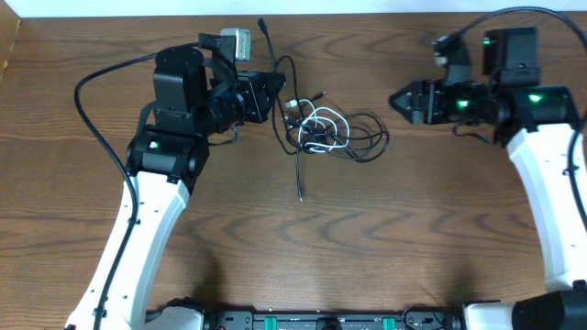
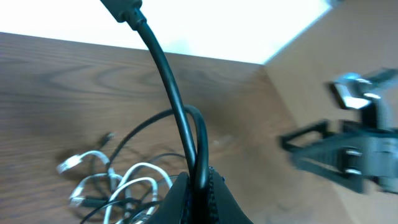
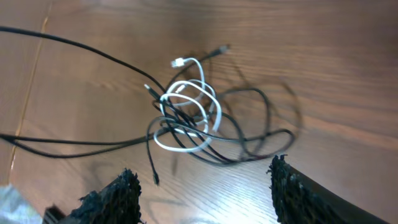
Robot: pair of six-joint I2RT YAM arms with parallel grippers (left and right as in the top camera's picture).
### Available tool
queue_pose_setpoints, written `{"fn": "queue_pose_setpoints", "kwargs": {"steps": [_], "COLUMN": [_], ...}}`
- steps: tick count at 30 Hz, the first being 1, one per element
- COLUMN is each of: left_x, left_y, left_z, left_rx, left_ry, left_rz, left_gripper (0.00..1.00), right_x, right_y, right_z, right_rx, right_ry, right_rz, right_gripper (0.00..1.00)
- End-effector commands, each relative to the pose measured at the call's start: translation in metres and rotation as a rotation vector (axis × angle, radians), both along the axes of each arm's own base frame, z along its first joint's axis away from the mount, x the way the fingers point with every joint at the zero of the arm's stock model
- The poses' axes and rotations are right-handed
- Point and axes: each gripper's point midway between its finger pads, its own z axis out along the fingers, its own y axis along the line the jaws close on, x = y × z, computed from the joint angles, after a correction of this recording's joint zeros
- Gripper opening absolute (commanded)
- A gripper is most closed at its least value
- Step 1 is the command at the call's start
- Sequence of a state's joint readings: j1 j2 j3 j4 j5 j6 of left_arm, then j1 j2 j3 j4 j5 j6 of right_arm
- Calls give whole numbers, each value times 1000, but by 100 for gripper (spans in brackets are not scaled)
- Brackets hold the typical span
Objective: Untangle cables
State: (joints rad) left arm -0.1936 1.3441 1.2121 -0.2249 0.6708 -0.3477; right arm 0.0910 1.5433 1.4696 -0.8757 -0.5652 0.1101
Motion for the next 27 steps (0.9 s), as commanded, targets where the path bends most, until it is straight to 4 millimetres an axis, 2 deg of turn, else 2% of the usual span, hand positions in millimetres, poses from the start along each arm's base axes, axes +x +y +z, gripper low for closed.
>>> {"fn": "queue_pose_setpoints", "kwargs": {"steps": [1,9,15,18,22,25,27], "left_x": [-28,-55,-59,-59,-59,-59,-59], "left_y": [-17,-32,-33,-33,-33,-33,-33], "left_z": [34,43,44,44,44,44,43], "left_rx": [-91,-158,-168,-168,-168,-168,-168], "left_ry": [-40,-22,-17,-15,-15,-15,-14], "left_rz": [-139,-303,-327,-327,-326,-326,-326], "left_gripper": [8,8,8,8,8,8,7], "right_x": [2,14,19,13,6,4,5], "right_y": [22,62,97,108,110,108,106], "right_z": [-9,-57,-99,-123,-145,-158,-163], "right_rx": [1,-5,-6,-33,-58,-76,-88], "right_ry": [1,73,98,130,172,198,207], "right_rz": [67,158,264,321,364,370,363], "right_gripper": [68,68,66,63,59,49,31]}}
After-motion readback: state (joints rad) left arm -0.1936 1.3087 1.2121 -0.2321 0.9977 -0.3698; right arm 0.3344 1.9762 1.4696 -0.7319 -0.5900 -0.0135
